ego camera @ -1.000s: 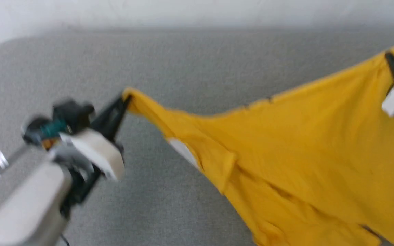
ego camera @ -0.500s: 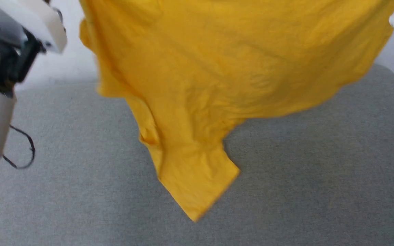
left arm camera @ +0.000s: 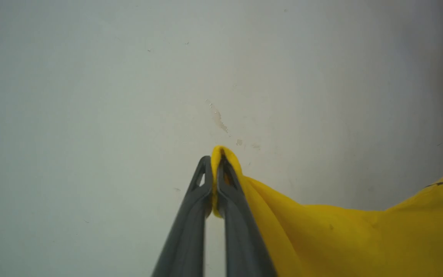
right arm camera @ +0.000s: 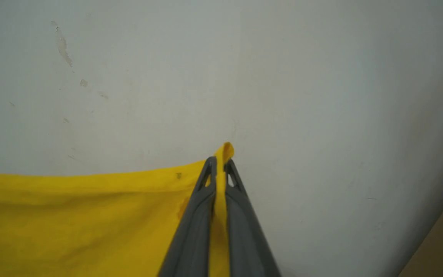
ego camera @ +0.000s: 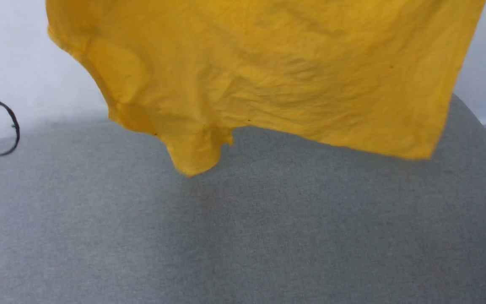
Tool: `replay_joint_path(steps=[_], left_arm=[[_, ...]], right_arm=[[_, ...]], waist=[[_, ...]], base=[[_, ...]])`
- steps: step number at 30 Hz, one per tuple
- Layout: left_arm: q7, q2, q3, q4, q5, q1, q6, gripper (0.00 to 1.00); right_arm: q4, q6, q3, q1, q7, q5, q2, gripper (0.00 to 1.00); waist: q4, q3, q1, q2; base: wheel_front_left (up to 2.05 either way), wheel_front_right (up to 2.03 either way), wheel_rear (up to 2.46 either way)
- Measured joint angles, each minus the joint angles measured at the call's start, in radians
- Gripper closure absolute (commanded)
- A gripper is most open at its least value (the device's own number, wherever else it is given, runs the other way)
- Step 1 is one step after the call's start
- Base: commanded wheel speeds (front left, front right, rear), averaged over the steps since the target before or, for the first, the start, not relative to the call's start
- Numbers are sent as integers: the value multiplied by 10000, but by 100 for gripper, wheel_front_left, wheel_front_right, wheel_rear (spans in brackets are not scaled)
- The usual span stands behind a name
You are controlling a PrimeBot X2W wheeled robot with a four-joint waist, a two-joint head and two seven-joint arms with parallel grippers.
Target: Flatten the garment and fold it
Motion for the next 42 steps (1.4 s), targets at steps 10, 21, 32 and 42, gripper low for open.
replay_joint_path(steps=[10, 21, 32, 42], left_arm=[[508, 52, -105, -155, 261, -1399, 98, 100], [-903, -54, -364, 380, 1482, -3761, 265, 100], [-2061, -341, -617, 963, 1812, -4815, 105, 100], [-3068, -249, -598, 989, 1429, -3831, -58, 100]], right_arm=[[151, 0, 98, -1129, 343, 138, -115, 100], [788, 0, -290, -3159, -546, -696, 370, 100], [1494, 0, -483, -4220, -1400, -1095, 267, 100], [1722, 0, 608, -3939, -2157, -399, -61, 100]], waist=[[-159, 1275, 3, 0], [-453, 3272, 5, 0], [-448, 5392, 5, 0], [-48, 6987, 5, 0]], base=[[0, 0, 0], [0, 0, 0], [0, 0, 0], [0, 0, 0]])
